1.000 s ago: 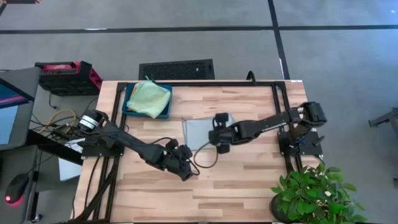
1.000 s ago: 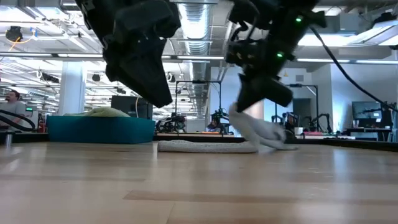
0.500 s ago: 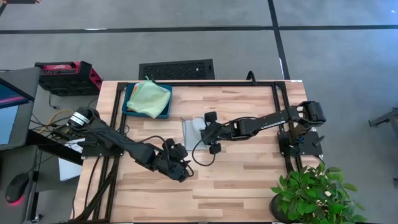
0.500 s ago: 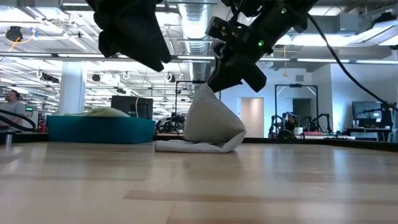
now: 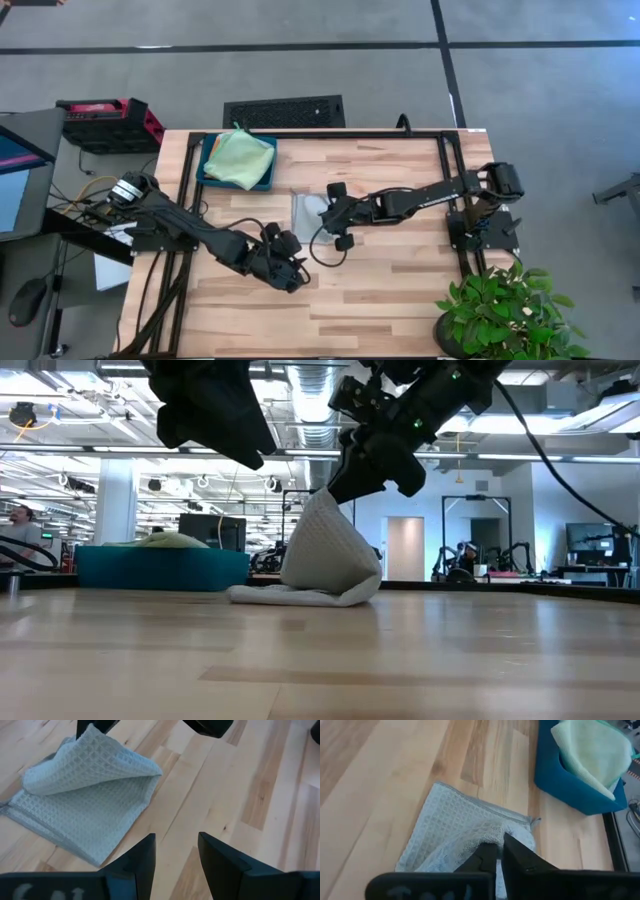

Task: Fold microfiber towels
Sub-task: Fold the gray towel

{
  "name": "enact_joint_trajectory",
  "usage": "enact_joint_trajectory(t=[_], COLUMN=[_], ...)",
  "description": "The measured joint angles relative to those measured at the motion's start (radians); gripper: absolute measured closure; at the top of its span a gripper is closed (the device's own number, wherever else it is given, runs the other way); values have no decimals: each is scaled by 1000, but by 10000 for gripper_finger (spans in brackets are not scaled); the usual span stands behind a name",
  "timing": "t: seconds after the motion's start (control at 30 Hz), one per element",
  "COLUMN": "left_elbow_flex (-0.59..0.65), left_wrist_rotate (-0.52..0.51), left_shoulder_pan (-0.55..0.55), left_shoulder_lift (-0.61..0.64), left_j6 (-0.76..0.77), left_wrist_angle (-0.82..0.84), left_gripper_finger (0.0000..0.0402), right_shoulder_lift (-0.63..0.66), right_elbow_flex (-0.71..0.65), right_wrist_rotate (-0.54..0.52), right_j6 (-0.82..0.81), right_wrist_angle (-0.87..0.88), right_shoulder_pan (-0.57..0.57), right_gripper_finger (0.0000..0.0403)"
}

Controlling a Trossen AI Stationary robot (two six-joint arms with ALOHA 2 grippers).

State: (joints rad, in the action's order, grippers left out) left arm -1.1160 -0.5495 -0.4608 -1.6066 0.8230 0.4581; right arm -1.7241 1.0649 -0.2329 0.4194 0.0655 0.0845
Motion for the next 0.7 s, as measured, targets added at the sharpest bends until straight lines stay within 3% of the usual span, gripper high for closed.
enact_joint_trajectory(t=[0.27,0.7], left_elbow_flex=[0,1], left_wrist_rotate=[2,3], left_shoulder_pan=[0,0], left_shoulder_lift=[0,0], left_j6=[1,11], left_wrist_angle=[0,0], left_gripper_finger=[262,262], right_shoulder_lift=[0,0], right_elbow_flex=[0,0], right_wrist_rotate=[1,1], right_j6=[-1,-35], right_wrist_angle=[1,-7], right_shoulder_pan=[-4,15], right_gripper_finger=[325,186])
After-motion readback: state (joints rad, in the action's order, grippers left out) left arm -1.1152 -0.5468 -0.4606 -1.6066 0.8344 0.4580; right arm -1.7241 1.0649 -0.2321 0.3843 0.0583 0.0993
